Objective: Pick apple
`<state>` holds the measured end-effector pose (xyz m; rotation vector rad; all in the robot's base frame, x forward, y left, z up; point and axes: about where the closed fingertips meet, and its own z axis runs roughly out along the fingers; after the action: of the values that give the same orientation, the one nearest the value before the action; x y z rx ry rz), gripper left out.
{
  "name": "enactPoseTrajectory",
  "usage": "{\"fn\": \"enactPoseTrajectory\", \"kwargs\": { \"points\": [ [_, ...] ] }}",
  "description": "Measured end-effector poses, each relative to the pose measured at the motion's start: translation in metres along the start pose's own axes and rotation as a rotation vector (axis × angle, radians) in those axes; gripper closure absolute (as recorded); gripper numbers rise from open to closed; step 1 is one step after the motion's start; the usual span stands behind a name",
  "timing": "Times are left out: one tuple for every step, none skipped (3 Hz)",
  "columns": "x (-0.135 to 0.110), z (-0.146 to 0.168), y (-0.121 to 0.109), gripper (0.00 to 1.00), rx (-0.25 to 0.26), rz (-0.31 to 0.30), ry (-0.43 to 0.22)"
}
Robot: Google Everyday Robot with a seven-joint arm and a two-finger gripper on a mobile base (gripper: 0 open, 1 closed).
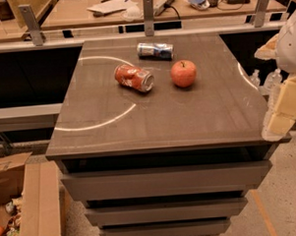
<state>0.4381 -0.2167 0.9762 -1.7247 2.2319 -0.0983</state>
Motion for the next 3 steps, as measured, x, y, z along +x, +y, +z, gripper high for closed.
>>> {"fn": "enactPoseTrajectory", "kwargs": {
  "points": [
    [0.000,0.000,0.000,0.00,0.000,0.000,0.000],
    [-0.012,0.009,-0.005,0.00,0.006,0.057,-0.062],
    [-0.059,0.069,-0.050,0.00,0.005,0.238,-0.289]
  ]
}}
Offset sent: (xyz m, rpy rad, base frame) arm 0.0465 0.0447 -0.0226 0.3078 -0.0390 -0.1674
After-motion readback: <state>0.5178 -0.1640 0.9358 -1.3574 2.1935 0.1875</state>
